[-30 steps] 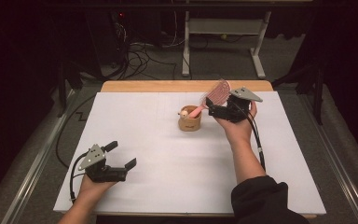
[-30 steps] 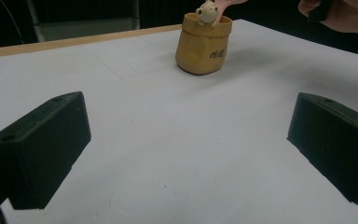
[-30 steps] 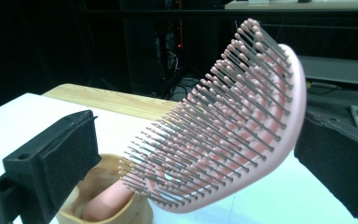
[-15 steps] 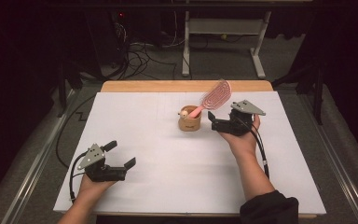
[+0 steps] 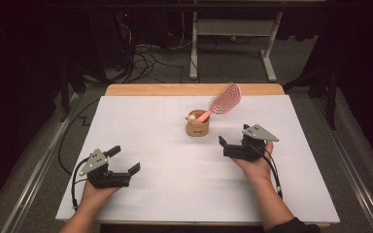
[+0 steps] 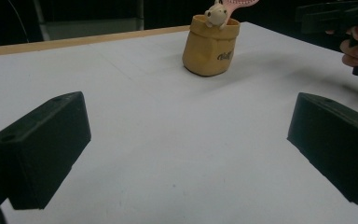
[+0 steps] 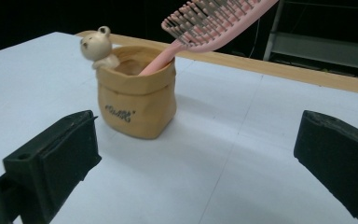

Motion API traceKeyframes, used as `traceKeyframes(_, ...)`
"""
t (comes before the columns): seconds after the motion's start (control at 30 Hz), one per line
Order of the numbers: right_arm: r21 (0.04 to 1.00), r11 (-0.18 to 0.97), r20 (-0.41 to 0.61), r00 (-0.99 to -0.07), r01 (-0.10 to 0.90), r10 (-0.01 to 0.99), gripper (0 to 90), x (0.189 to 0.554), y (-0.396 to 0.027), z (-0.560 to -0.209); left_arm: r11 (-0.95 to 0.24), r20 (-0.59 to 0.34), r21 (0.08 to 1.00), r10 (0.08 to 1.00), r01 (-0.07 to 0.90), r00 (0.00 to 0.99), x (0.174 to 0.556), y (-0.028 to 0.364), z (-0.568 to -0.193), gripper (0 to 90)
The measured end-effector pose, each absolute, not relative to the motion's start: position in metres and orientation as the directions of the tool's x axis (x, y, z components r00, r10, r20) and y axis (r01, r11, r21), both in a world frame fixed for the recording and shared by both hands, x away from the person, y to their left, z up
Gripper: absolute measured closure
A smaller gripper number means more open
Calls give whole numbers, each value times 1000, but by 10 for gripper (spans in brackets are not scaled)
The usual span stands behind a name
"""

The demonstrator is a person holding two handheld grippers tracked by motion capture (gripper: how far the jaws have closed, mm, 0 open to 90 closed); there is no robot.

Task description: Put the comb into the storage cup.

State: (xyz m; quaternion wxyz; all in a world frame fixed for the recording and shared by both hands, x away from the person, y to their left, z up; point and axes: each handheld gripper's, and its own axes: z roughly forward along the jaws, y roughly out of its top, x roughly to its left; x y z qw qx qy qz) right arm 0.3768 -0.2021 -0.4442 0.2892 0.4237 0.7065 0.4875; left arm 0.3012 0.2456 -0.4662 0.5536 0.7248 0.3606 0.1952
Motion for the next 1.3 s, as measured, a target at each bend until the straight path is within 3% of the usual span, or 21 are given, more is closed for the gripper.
traceKeyframes(0.37, 947, 168, -7, -505, 274, 863, 3, 332, -221, -451, -122, -109, 948, 743, 294, 660, 300, 249, -465, 0)
traceKeyframes(0.8, 966, 112, 12, -477, 231, 879, 2, 287, -265, -453, -107, -113, 953, 742, 282, 661, 297, 252, -462, 0)
traceKeyframes(1.3, 973, 103, 0, -444, 207, 896, 2, 277, -284, -455, -117, -119, 947, 738, 299, 665, 296, 250, -466, 0)
